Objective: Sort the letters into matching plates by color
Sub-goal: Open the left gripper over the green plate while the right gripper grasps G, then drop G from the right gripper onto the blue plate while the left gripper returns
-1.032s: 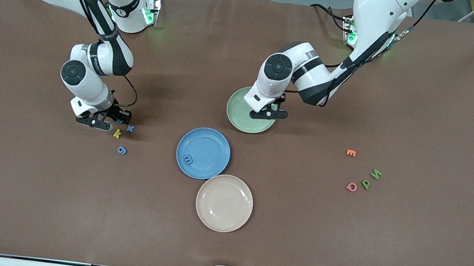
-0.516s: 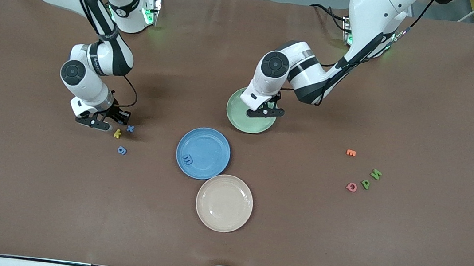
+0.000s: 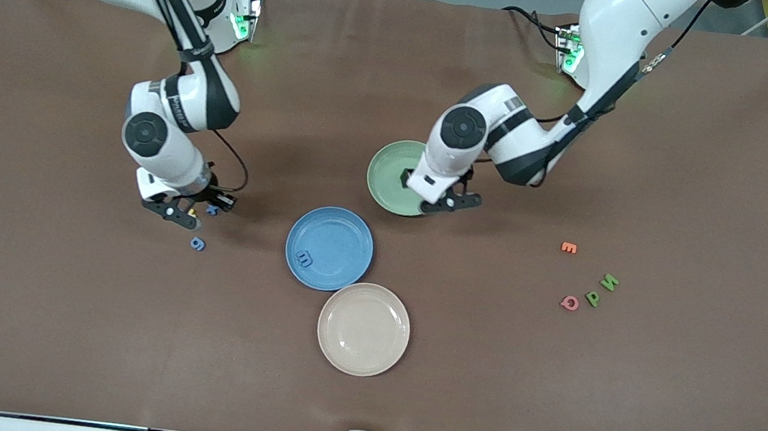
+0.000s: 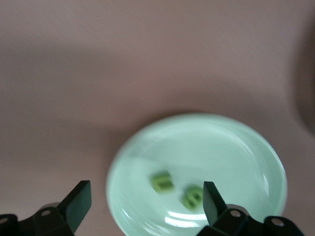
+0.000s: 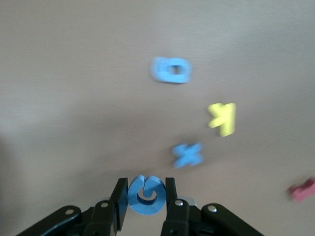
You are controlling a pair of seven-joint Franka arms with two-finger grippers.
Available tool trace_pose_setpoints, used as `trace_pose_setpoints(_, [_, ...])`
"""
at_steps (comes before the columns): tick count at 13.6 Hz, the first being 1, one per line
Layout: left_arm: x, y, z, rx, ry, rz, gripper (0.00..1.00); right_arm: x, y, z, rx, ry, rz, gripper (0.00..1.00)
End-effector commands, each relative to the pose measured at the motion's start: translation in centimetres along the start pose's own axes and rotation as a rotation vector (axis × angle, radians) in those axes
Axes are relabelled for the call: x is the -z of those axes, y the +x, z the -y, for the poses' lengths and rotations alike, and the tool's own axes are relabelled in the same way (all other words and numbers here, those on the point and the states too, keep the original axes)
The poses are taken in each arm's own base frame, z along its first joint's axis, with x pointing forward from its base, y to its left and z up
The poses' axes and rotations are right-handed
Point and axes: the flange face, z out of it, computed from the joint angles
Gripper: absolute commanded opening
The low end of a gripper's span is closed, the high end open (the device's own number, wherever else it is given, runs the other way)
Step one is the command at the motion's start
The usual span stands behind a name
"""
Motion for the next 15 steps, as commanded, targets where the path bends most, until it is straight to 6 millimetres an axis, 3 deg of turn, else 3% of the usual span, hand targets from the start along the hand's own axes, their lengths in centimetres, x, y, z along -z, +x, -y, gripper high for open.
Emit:
trace_pose_setpoints(1, [3.2,4.6,2.4,0.072,0.027,-0.030,1.00,1.8,-1.3,7.4,-0.108,0.043,0.012,0.00])
trace_pose_setpoints(3, [4.4,8.5,5.2,0.085,0.040,-0.075,1.00,0.6,-3.1,13.1,-0.175,0.071,0.025,0.00])
trace_pose_setpoints(6, [5.6,13.9,10.5,0.058,0.095,-0.147,1.00,-0.8,-4.3,19.3,-0.262,0.101,0.018,0.00])
trace_pose_setpoints(9, [6.7,18.5,14.7,0.037,0.085,-0.162,1.00,-2.0,-5.0,22.4,-0.304,0.115,0.015,0.00])
trace_pose_setpoints(12, [6.2,22.8,19.3,0.052,0.080,-0.168,1.00,-3.4,-5.5,23.5,-0.351,0.108,0.017,0.02])
trace_pose_setpoints(13, [5.9,24.1,20.9,0.069,0.075,-0.177,1.00,-3.4,-5.5,23.5,-0.357,0.108,0.017,0.26])
trace_pose_setpoints(14, [5.1,25.2,22.5,0.097,0.059,-0.173,1.00,-3.4,-5.5,23.4,-0.356,0.106,0.015,0.82])
trace_pose_setpoints(15, [4.7,25.8,23.3,0.110,0.046,-0.173,0.93,-3.3,-5.4,23.4,-0.350,0.104,0.007,1.00])
